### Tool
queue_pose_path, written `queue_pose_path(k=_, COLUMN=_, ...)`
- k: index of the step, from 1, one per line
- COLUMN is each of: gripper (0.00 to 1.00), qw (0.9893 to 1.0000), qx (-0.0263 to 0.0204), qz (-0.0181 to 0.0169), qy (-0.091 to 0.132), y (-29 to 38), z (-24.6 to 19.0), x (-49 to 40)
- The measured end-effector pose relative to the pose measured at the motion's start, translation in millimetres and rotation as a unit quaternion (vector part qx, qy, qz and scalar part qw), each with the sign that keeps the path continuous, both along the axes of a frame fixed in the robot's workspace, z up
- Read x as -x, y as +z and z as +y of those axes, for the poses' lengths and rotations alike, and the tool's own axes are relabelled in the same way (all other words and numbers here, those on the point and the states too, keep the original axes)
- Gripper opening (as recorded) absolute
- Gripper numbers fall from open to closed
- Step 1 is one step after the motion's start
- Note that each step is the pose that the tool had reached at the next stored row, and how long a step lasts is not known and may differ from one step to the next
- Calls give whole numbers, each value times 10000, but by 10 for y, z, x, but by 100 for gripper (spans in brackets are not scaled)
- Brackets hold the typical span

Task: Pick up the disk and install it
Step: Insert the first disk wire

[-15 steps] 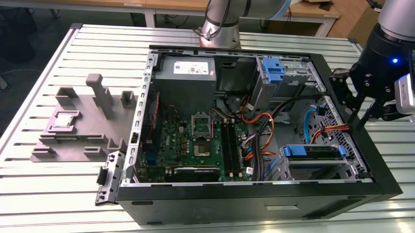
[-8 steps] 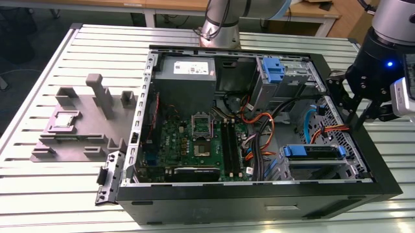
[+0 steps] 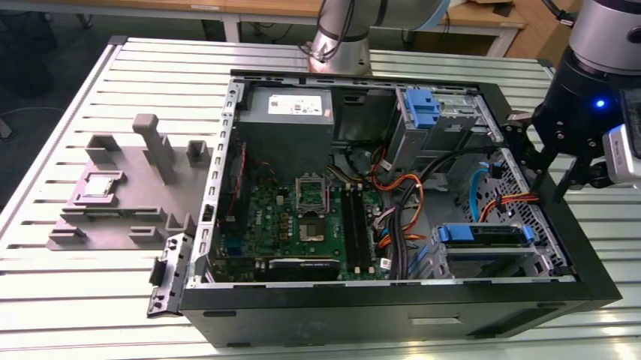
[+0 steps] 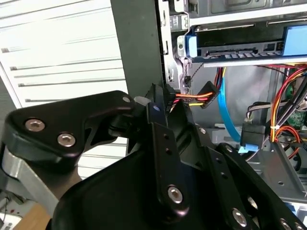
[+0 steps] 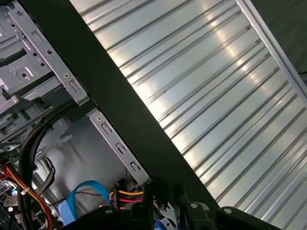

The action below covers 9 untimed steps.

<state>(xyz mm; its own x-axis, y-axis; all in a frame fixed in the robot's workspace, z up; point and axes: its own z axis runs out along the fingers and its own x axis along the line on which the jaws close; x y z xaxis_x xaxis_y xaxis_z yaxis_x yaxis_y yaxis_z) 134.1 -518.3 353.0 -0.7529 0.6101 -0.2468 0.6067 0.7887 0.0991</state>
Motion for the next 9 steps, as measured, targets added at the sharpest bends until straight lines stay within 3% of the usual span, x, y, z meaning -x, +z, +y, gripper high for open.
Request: queue_pose_path(k=9, gripper=31, qw=9998, qx=14, qz=-49, qy=166, y=-63, z=0, x=18)
